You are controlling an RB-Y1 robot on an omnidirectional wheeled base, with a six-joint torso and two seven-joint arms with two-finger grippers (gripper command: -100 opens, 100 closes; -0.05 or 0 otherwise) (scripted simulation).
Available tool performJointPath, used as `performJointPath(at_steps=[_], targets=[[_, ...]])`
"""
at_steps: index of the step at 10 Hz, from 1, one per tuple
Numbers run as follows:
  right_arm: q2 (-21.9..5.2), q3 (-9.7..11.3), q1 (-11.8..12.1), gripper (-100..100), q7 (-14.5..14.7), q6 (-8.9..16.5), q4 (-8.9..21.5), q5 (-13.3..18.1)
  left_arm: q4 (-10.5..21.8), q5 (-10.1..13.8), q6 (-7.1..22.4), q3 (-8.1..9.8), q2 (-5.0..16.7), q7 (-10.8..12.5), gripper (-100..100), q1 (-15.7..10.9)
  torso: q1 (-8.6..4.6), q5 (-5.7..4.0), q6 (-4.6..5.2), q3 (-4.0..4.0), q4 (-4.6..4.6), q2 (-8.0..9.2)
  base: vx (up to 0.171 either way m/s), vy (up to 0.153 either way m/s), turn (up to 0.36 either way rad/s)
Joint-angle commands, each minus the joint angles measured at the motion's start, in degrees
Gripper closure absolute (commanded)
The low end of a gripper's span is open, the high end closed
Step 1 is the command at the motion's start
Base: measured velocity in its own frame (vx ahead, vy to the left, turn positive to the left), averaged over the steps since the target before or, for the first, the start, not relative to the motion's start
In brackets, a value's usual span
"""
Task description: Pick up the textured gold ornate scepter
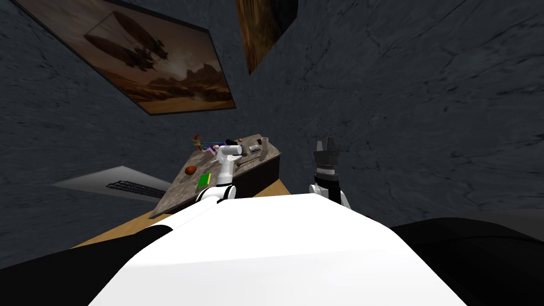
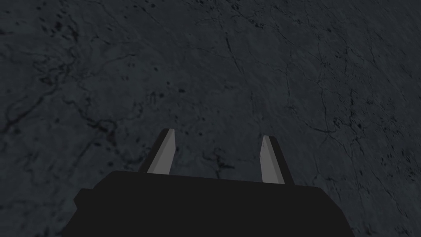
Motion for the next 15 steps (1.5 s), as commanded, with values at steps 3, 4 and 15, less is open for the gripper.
performJointPath(at_steps=[3, 4, 15], targets=[[0.0, 0.0, 0.0, 0, 0.0, 0.0, 0.0, 0.0, 5.1, 1.7, 6.4, -1.32, 1.0, 2.4, -100, -2.6, -0.02, 0.00, 0.00, -0.01, -0.01, -0.02, 0.052, -0.003, 0.012], [0.0, 0.0, 0.0, 0, 0.0, 0.0, 0.0, 0.0, 5.9, 1.7, 8.2, -1.32, 1.0, 2.4, -100, -2.6, 0.00, -0.01, 0.00, -0.06, -0.01, -0.12, 0.063, 0.004, 0.002], [0.0, 0.0, 0.0, 0, 0.0, 0.0, 0.0, 0.0, 18.1, 5.8, 24.4, -4.44, 3.7, 7.4, -100, -7.2, 0.03, 0.01, -0.01, -0.02, -0.01, -0.04, 0.053, 0.003, 0.001]])
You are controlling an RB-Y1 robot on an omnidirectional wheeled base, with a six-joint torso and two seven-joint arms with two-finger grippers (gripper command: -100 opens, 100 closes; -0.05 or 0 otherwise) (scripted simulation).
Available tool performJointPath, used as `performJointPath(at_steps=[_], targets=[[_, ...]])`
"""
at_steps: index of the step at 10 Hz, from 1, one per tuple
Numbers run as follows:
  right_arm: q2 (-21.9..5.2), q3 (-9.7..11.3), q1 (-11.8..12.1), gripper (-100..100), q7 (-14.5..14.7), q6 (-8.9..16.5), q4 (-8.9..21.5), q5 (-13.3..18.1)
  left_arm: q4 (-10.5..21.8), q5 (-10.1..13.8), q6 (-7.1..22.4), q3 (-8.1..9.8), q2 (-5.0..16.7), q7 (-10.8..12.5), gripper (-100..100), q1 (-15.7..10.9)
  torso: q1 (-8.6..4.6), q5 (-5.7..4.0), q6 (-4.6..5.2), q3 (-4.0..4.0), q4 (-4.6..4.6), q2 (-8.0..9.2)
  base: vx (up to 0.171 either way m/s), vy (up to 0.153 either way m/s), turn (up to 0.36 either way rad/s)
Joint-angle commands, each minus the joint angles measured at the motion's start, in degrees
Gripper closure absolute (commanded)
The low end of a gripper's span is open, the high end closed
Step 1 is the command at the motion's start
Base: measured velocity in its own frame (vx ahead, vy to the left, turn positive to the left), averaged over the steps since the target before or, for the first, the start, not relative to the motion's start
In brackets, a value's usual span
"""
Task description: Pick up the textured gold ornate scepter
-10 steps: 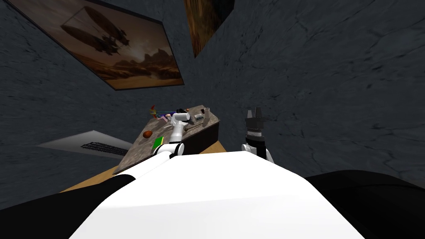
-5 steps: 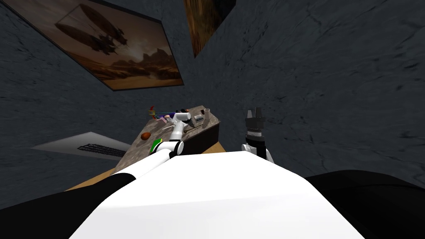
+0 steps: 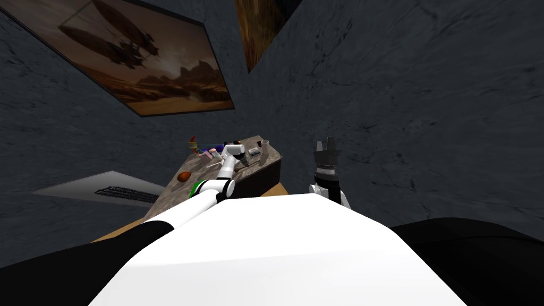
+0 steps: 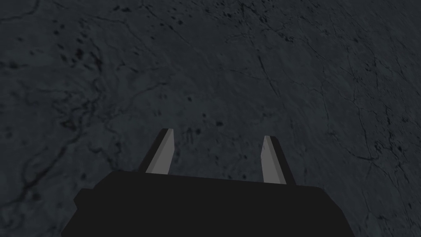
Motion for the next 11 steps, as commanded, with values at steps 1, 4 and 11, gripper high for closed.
performJointPath(at_steps=[1, 4, 11], targets=[[0.0, 0.0, 0.0, 0, 0.0, 0.0, 0.0, 0.0, 1.0, 0.4, 2.3, -0.24, 0.4, 0.5, -100, -0.5, 0.00, 0.00, 0.00, 0.00, 0.00, 0.00, 0.058, 0.005, -0.003], [0.0, 0.0, 0.0, 0, 0.0, 0.0, 0.0, 0.0, 4.7, 1.7, 7.0, -1.31, 1.4, 1.9, -100, -1.6, -0.02, 0.00, 0.00, 0.02, 0.00, 0.05, 0.058, 0.008, -0.004], [0.0, 0.0, 0.0, 0, 0.0, 0.0, 0.0, 0.0, 9.0, 2.7, 10.0, -2.44, 2.1, 3.1, -100, -1.7, -0.05, -0.01, 0.00, 0.12, 0.04, 0.21, 0.047, 0.003, -0.003]])
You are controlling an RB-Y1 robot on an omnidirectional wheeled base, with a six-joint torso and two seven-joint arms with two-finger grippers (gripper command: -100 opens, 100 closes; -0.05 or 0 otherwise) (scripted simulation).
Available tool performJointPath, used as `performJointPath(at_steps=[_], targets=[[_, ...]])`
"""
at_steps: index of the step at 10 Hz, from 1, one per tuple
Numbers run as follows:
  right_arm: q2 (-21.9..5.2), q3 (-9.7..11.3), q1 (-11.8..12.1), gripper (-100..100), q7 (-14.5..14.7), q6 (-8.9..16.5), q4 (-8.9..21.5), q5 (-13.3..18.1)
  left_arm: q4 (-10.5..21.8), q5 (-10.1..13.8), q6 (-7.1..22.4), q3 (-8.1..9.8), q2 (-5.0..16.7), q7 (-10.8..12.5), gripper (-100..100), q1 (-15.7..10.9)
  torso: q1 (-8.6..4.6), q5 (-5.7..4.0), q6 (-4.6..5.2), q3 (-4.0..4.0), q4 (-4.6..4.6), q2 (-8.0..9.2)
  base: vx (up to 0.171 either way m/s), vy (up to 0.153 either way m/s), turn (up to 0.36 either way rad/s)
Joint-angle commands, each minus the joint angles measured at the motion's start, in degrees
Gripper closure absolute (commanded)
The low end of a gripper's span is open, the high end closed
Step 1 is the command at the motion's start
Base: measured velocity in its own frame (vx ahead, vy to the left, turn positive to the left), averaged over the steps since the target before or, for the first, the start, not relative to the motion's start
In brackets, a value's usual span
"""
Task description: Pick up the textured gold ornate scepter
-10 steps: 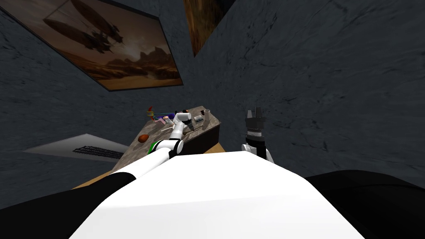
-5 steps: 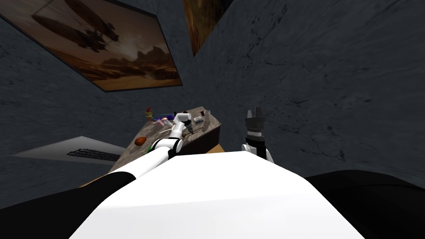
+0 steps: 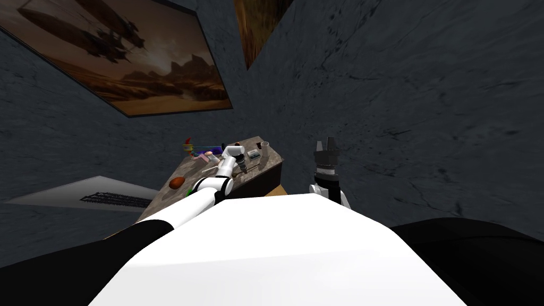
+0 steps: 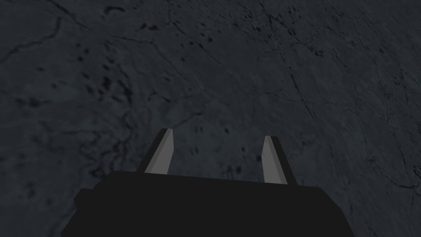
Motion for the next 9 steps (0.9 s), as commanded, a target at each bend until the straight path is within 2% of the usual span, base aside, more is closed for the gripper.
performJointPath(at_steps=[1, 2, 3, 4, 8, 9], targets=[[0.0, 0.0, 0.0, 0, 0.0, 0.0, 0.0, 0.0, 1.2, -0.3, -1.9, -0.05, -0.3, -0.4, -100, 0.5, 0.00, 0.00, 0.00, 0.00, 0.00, 0.00, 0.008, -0.006, 0.009], [0.0, 0.0, 0.0, 0, 0.0, 0.0, 0.0, 0.0, 1.7, -0.4, -2.7, -0.05, -0.4, -0.5, -100, 0.8, -0.01, 0.00, 0.00, 0.00, 0.00, 0.00, 0.007, -0.007, 0.005], [0.0, 0.0, 0.0, 0, 0.0, 0.0, 0.0, 0.0, 1.4, -0.3, -2.0, -0.03, -0.3, -0.4, -100, 0.6, -0.01, 0.00, 0.01, 0.00, 0.00, 0.00, 0.000, 0.000, 0.000], [0.0, 0.0, 0.0, 0, 0.0, 0.0, 0.0, 0.0, 1.6, -0.3, -2.3, -0.03, -0.3, -0.5, 100, 0.6, -0.01, -0.01, 0.01, 0.01, 0.01, 0.02, 0.000, 0.000, 0.000], [0.0, 0.0, 0.0, 0, 0.0, 0.0, 0.0, 0.0, 1.6, -0.3, -2.2, -0.03, -0.3, -0.5, 100, 0.6, 0.04, 0.02, 0.01, -0.03, -0.02, -0.03, 0.000, 0.000, 0.000], [0.0, 0.0, 0.0, 0, 0.0, 0.0, 0.0, 0.0, 1.6, -0.3, -2.2, -0.03, -0.3, -0.5, 0, 0.6, 0.05, 0.01, 0.01, -0.03, -0.01, -0.03, 0.000, 0.000, 0.000]])
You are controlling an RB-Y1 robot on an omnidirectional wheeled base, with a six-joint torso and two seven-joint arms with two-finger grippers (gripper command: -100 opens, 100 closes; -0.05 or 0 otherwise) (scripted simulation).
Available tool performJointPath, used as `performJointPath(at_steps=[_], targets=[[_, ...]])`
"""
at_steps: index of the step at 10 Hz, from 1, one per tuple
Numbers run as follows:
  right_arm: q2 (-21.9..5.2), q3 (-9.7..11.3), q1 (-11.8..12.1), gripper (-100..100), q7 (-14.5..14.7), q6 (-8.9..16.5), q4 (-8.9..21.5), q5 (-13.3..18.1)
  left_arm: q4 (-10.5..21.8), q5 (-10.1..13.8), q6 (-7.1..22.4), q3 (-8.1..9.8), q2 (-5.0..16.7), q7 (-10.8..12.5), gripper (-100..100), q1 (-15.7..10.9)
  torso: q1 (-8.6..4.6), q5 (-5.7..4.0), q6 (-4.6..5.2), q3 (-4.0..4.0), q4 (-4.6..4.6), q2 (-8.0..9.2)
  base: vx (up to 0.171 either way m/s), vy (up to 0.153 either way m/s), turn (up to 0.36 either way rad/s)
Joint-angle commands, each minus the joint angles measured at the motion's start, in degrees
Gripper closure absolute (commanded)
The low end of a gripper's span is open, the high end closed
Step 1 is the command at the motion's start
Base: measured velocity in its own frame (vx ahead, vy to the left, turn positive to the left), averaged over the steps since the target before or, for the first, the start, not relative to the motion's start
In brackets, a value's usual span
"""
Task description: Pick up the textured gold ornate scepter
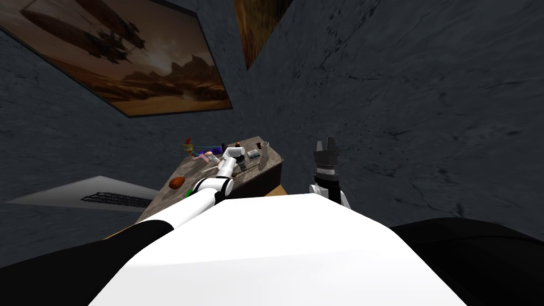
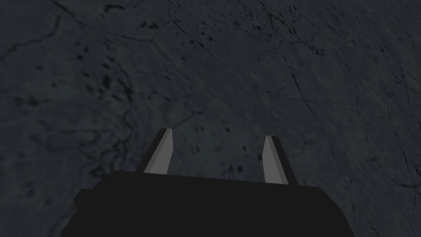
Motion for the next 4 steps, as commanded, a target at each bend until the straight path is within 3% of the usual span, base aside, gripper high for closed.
performJointPath(at_steps=[1, 3, 4], targets=[[0.0, 0.0, 0.0, 0, 0.0, 0.0, 0.0, 0.0, -1.1, 0.2, 1.6, -0.01, 0.2, 0.4, 100, -0.6, 0.00, 0.00, 0.00, 0.00, 0.00, 0.00, -0.007, 0.005, -0.004], [0.0, 0.0, 0.0, 0, 0.0, 0.0, 0.0, 0.0, -1.1, 0.3, 1.7, 0.00, 0.3, 0.4, 100, -0.8, 0.00, -0.02, 0.00, 0.04, 0.03, 0.05, -0.004, 0.004, -0.007], [0.0, 0.0, 0.0, 0, 0.0, 0.0, 0.0, 0.0, -1.2, 0.3, 2.0, 0.01, 0.3, 0.5, 0, -0.9, 0.00, 0.00, 0.00, 0.02, 0.01, 0.04, 0.000, 0.000, 0.000]])
